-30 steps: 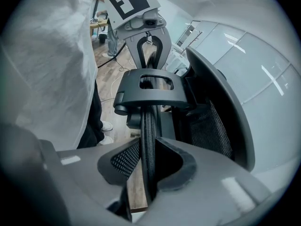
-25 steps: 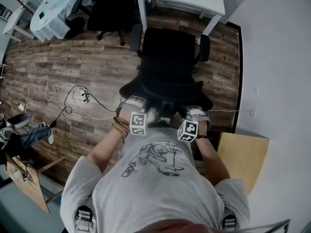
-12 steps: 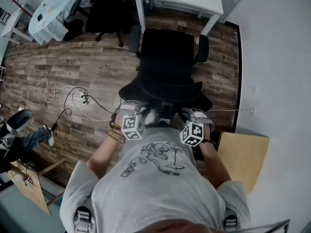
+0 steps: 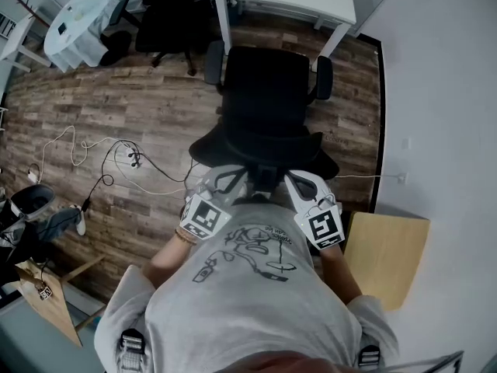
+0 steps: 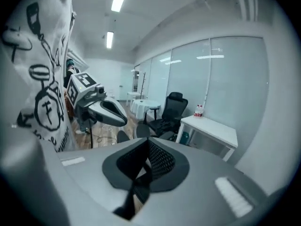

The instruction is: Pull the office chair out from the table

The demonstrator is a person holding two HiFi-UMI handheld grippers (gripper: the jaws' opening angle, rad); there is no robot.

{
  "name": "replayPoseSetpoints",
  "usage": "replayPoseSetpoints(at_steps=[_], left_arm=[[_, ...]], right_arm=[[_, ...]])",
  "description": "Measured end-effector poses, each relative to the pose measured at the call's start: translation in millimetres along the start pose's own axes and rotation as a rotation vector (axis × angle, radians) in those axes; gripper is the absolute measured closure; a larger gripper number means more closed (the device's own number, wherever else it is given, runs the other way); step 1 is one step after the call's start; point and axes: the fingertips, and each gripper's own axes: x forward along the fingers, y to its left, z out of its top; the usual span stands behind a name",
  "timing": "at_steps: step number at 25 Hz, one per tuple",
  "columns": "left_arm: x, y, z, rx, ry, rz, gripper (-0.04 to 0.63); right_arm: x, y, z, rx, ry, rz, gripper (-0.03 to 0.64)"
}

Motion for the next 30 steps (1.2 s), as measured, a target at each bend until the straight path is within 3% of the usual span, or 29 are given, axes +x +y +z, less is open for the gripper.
replayPoseSetpoints(at_steps=[4, 8, 11, 15, 30], left_arm=[[-15.1, 4.1, 63.6, -0.123, -0.186, 0.007, 0.594], [-33.3, 9.8, 110.3, -0.128, -0.327, 0.063, 0.594], [-39.8, 6.3, 122.0, -0.116, -0.344, 0.082, 0.594], [-43.0, 2.9, 130.4, -0.227, -0.38, 0.053, 0.594], [-35.5, 7.7, 129.1, -0.236, -0.378, 0.061, 0.594]], right_arm=[[-11.2, -0.9, 45.1, 0.078, -0.152, -0.044, 0.611], [-23.5, 5.8, 86.0, 0.18, -0.276, -0.04, 0.611], [-31.8, 12.7, 107.9, 0.194, -0.317, -0.041, 0.611], [-37.1, 11.9, 127.9, 0.196, -0.357, -0.074, 0.611], [-31.5, 8.6, 122.4, 0.189, -0.352, -0.088, 0.611]])
